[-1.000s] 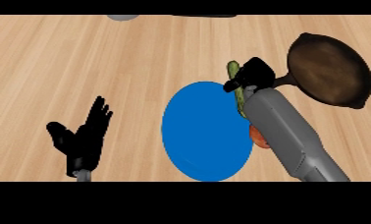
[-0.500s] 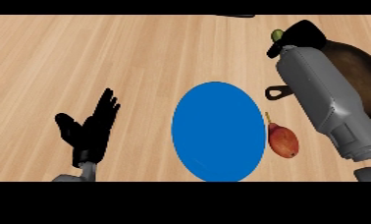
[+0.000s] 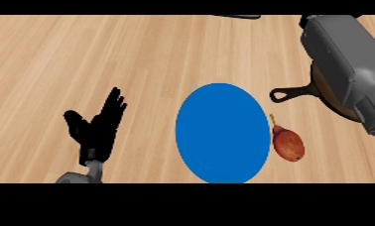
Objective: Pick the squash from the plate and place it in the pan
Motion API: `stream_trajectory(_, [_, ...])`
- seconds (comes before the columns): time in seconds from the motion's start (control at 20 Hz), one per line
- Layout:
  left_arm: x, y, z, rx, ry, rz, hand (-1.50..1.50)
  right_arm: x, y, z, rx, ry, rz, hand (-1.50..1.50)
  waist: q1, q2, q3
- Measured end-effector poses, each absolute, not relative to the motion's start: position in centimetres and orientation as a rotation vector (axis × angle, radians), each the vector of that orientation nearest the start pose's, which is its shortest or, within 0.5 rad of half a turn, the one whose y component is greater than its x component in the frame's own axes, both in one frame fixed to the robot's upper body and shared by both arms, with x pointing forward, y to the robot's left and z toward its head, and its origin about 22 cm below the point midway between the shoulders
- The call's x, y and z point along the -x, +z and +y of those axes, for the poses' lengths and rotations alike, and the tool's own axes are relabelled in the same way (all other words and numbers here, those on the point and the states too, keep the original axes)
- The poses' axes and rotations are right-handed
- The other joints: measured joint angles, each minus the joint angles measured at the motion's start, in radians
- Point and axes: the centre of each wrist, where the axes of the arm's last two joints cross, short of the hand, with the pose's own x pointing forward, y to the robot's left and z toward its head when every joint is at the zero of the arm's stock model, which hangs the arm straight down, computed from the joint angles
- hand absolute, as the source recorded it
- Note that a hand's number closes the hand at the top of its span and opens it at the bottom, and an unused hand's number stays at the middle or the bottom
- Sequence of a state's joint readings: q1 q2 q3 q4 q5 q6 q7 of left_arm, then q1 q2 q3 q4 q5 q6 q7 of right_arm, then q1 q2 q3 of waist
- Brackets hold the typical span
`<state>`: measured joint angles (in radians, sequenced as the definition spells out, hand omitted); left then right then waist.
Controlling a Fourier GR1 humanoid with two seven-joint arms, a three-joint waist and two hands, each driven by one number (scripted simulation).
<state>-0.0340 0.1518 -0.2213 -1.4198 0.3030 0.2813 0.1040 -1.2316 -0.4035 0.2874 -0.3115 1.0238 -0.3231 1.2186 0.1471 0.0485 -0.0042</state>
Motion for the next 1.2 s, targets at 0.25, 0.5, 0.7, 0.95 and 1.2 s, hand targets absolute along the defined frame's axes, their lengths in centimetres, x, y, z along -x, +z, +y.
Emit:
stream_trajectory(0.25, [-24.6,-2.7,21.8,0.012,0.155,-1.278,0.0,-47.7,17.9,-24.2,1.759,0.134,-0.547,1.5,-0.015,-0.004,0.002])
stream_trajectory(0.5, [-24.1,-3.2,22.4,-0.008,0.167,-1.269,0.0,-47.7,17.9,-26.0,1.785,0.065,-0.553,1.5,-0.031,-0.007,0.003])
stream_trajectory(0.7, [-24.0,-3.3,22.4,-0.014,0.177,-1.266,0.0,-47.3,16.7,-28.0,1.829,0.039,-0.526,1.5,-0.046,-0.009,0.004])
stream_trajectory(0.95, [-23.7,-3.6,22.7,-0.02,0.193,-1.259,0.0,-46.2,14.7,-31.3,1.865,0.005,-0.46,1.5,-0.061,-0.013,0.005])
stream_trajectory(1.2, [-23.7,-3.6,22.8,-0.024,0.206,-1.259,0.0,-44.6,12.0,-34.4,1.874,-0.031,-0.423,1.5,-0.075,-0.015,0.007])
